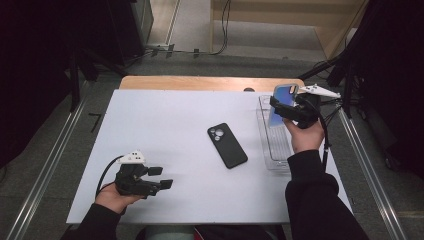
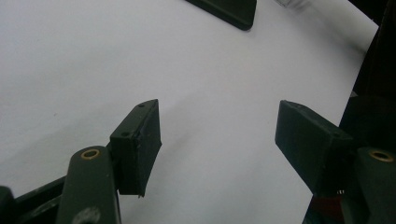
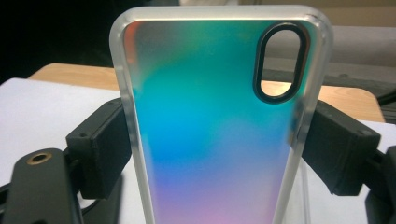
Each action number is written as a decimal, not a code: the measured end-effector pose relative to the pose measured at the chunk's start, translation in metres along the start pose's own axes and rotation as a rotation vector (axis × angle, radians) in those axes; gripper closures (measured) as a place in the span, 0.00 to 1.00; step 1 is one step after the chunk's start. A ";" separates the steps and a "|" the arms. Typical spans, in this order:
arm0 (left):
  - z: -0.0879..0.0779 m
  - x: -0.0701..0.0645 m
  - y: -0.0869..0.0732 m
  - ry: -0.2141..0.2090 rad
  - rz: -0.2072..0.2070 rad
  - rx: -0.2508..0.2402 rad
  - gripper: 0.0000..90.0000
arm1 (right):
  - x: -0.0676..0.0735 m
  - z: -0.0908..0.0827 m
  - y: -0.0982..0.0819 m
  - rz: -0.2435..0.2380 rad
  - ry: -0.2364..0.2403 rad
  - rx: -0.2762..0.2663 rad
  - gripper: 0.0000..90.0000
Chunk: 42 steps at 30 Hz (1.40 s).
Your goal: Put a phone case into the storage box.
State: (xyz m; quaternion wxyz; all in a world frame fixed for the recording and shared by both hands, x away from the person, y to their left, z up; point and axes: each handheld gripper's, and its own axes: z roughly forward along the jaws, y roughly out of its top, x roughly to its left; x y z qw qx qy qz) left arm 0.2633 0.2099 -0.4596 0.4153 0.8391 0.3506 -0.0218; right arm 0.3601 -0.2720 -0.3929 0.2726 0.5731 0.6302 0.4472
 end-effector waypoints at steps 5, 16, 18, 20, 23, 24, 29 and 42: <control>0.000 0.001 0.001 0.000 -0.008 -0.006 0.35 | -0.007 0.012 0.001 0.025 -0.019 0.001 0.16; 0.000 0.001 0.000 0.002 -0.008 -0.004 0.35 | -0.022 0.044 0.004 0.051 -0.050 -0.005 0.16; 0.000 0.001 0.000 0.002 -0.007 -0.004 0.35 | -0.024 0.050 0.003 0.057 -0.055 -0.003 0.16; 0.000 0.001 0.001 0.001 -0.008 -0.006 0.35 | -0.026 0.056 0.002 0.073 -0.051 0.006 0.16; 0.000 0.001 0.001 0.000 -0.008 -0.006 0.35 | -0.028 0.065 0.001 0.054 -0.076 0.019 0.16; 0.000 0.001 0.001 0.000 -0.007 -0.006 0.35 | -0.028 0.068 0.000 0.057 -0.082 0.019 0.16; 0.000 0.000 0.002 -0.011 -0.014 -0.016 0.35 | -0.031 0.081 0.000 0.060 -0.094 0.032 0.16; 0.001 0.000 0.003 -0.018 -0.012 -0.017 0.35 | -0.030 0.107 0.002 0.056 -0.119 0.078 0.16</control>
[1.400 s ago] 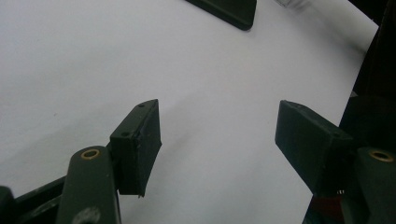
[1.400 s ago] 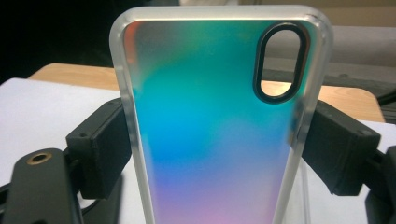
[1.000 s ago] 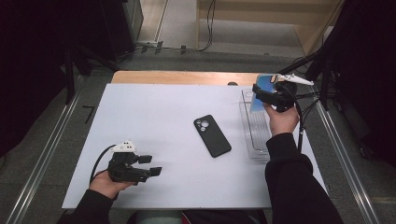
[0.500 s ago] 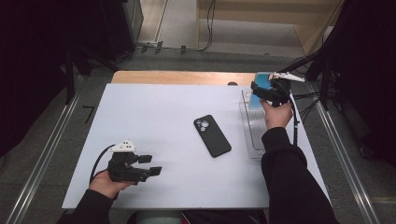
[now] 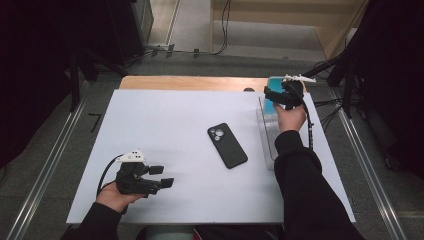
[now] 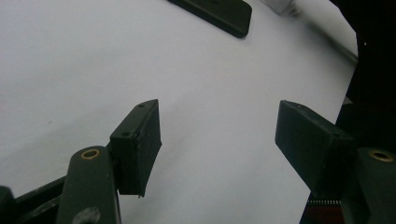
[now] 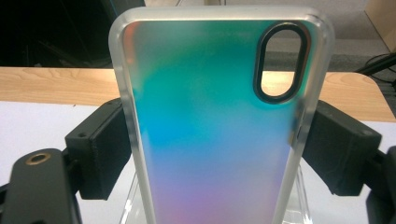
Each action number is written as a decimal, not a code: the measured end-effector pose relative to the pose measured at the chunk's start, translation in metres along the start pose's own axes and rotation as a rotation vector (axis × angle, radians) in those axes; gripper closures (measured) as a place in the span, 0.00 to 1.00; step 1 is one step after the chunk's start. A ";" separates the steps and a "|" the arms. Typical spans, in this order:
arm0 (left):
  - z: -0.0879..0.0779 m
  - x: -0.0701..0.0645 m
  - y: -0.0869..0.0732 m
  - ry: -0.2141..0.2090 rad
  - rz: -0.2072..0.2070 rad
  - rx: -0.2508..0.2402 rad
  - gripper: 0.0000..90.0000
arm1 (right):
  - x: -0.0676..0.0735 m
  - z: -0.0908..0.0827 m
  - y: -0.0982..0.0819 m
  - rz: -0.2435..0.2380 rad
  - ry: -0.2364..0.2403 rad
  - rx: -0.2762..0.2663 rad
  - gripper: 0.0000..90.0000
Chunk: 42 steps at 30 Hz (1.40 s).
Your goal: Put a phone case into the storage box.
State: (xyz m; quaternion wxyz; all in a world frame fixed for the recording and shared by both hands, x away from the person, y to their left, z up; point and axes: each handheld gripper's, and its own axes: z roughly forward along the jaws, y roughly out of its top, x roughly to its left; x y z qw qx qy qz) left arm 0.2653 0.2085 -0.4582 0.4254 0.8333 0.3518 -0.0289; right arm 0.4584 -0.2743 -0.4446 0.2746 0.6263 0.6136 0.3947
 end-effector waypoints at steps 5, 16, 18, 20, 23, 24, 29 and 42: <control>0.000 0.000 0.000 0.000 -0.001 -0.003 0.35 | 0.001 0.008 0.001 -0.005 -0.025 0.019 0.16; 0.000 0.000 0.000 -0.001 -0.004 -0.004 0.35 | 0.004 0.013 -0.003 -0.029 -0.023 0.010 0.15; 0.000 0.000 0.000 0.002 -0.003 -0.003 0.35 | 0.004 0.014 -0.004 -0.031 -0.023 0.014 0.15; 0.000 0.000 0.000 0.000 -0.004 -0.005 0.35 | 0.005 0.015 -0.006 -0.029 -0.025 0.012 0.15; 0.000 0.000 0.000 -0.001 -0.005 -0.004 0.35 | 0.003 0.016 -0.007 -0.022 -0.022 0.008 0.15; 0.000 0.000 0.000 0.001 -0.004 -0.004 0.35 | 0.003 0.016 -0.007 -0.021 -0.020 0.009 0.15; 0.000 0.001 0.000 0.003 -0.005 -0.003 0.35 | 0.003 0.016 -0.007 -0.016 -0.024 0.010 0.12; 0.000 0.001 0.000 0.006 -0.007 -0.005 0.35 | 0.003 0.016 -0.008 -0.029 -0.022 0.018 0.10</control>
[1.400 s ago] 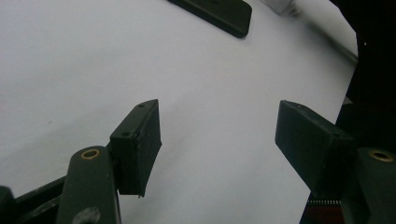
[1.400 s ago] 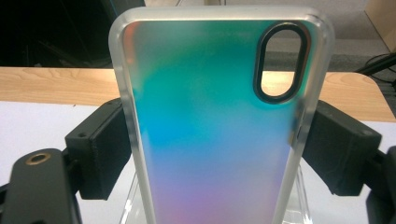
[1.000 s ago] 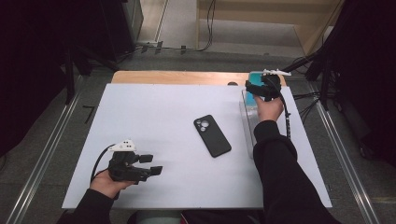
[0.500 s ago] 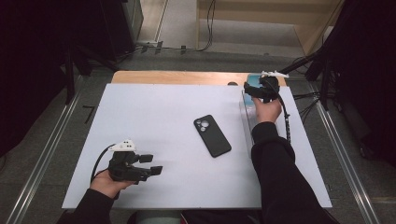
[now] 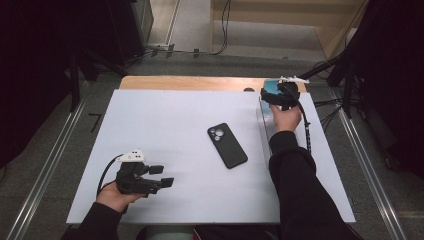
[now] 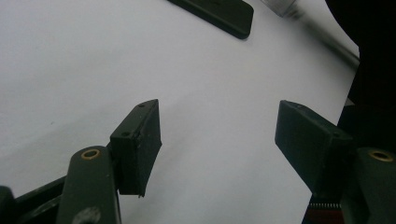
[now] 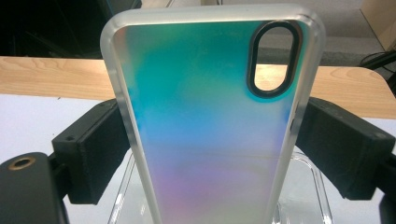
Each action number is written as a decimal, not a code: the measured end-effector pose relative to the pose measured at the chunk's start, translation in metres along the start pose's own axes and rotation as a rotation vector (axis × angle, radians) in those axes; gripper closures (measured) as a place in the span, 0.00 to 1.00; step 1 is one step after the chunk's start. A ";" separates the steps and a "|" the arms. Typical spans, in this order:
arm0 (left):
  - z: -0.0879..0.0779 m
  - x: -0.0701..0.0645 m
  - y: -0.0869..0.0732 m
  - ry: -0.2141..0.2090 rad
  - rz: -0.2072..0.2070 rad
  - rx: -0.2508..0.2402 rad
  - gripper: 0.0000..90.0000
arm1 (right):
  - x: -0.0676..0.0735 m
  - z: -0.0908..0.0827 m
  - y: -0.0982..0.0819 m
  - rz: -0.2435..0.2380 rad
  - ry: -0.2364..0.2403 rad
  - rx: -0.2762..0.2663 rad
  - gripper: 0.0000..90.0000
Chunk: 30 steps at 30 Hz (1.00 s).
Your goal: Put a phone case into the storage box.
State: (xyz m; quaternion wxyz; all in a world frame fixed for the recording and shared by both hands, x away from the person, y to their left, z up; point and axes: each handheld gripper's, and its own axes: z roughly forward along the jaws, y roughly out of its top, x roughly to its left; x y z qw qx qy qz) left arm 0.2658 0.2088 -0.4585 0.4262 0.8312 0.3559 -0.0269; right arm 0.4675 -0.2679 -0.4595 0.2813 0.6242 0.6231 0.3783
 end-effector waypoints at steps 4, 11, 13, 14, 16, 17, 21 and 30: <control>0.000 0.000 0.000 -0.001 0.002 -0.001 0.35 | 0.001 0.000 0.000 -0.011 -0.005 -0.002 0.09; 0.000 0.000 0.000 0.002 0.002 0.004 0.35 | 0.002 -0.001 -0.001 -0.022 -0.002 0.002 0.09; 0.000 0.000 0.000 0.003 0.002 0.003 0.35 | 0.002 0.000 -0.002 -0.022 0.000 0.008 0.09; 0.000 0.001 0.000 0.004 0.003 0.004 0.35 | 0.002 0.000 -0.002 -0.018 0.005 0.009 0.09; 0.000 0.001 0.000 0.005 0.001 0.004 0.35 | 0.002 0.000 -0.002 -0.015 0.010 0.011 0.09; 0.000 0.001 0.000 0.006 0.001 0.005 0.35 | 0.002 0.000 -0.002 -0.018 0.010 0.010 0.09; 0.000 0.001 0.000 0.005 -0.001 0.003 0.35 | 0.002 0.000 -0.002 -0.019 0.006 0.017 0.01; 0.000 0.001 0.000 0.007 -0.001 0.005 0.35 | -0.002 -0.002 -0.002 -0.008 0.009 0.026 0.00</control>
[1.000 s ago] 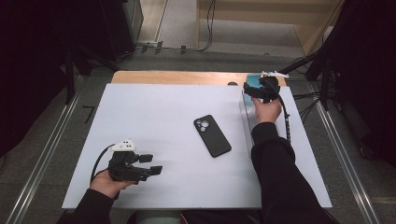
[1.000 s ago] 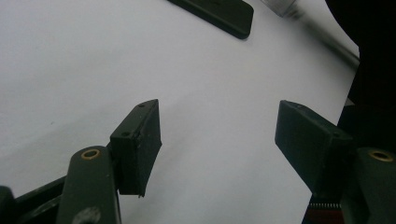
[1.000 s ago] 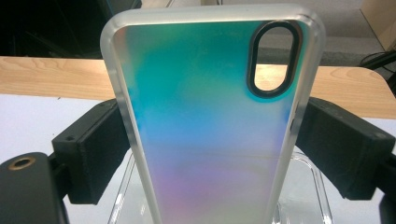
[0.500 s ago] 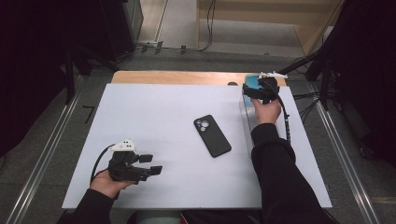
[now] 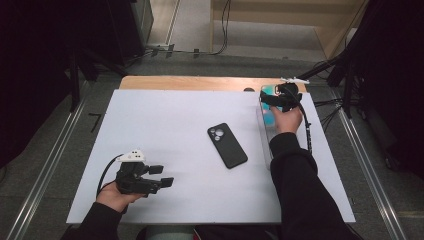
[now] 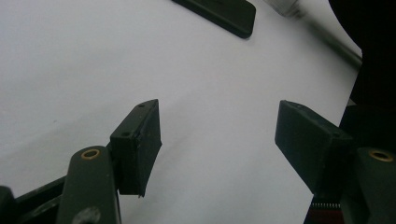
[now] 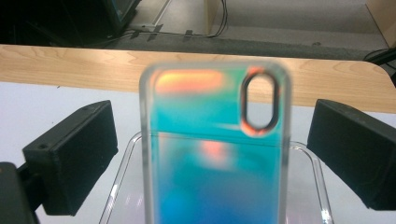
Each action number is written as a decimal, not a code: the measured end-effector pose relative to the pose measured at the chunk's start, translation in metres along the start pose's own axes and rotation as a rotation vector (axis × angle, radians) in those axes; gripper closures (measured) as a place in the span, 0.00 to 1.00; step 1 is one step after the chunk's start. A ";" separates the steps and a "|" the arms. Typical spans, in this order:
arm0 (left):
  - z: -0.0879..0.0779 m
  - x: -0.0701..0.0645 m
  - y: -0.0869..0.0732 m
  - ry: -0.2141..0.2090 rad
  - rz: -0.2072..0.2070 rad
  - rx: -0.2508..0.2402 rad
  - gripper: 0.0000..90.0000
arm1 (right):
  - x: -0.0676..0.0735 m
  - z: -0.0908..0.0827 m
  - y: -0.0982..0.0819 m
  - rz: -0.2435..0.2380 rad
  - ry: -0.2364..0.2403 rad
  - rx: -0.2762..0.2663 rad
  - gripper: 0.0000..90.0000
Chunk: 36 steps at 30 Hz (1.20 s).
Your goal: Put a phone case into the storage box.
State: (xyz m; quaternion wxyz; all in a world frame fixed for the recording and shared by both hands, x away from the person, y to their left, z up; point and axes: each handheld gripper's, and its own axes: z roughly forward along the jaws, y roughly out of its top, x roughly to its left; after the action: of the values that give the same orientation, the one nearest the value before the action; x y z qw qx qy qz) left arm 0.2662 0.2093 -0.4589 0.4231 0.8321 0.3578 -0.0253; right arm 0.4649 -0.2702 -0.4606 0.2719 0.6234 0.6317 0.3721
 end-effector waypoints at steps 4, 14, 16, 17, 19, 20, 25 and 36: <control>0.000 0.000 0.000 0.000 -0.007 -0.002 0.35 | -0.001 -0.005 0.001 0.000 0.009 0.002 0.00; 0.000 0.001 0.001 0.004 -0.023 0.005 0.35 | 0.001 -0.028 0.005 0.003 0.075 0.050 0.00; 0.000 0.002 0.002 0.004 -0.028 0.002 0.35 | 0.002 -0.034 0.005 0.000 0.104 0.057 0.01; 0.000 0.002 0.002 0.003 -0.029 0.002 0.35 | 0.002 -0.036 0.005 0.004 0.136 0.073 0.01; 0.000 0.003 0.002 0.002 -0.033 0.000 0.35 | 0.002 -0.039 0.003 0.001 0.152 0.089 0.01; -0.001 0.003 0.002 0.005 -0.035 0.005 0.35 | 0.002 -0.042 0.002 -0.002 0.162 0.089 0.01; 0.000 0.005 0.003 0.001 -0.044 0.002 0.35 | 0.006 -0.055 -0.003 -0.041 0.243 0.117 0.01; 0.000 0.008 0.007 -0.004 -0.055 0.001 0.35 | 0.018 -0.086 -0.015 -0.102 0.370 0.121 0.15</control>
State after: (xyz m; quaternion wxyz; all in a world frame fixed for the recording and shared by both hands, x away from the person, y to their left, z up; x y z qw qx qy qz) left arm 0.2763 0.2108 -0.4570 0.4227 0.8219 0.3799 -0.0388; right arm 0.3853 -0.2625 -0.4216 0.1315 0.5269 0.7228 0.4273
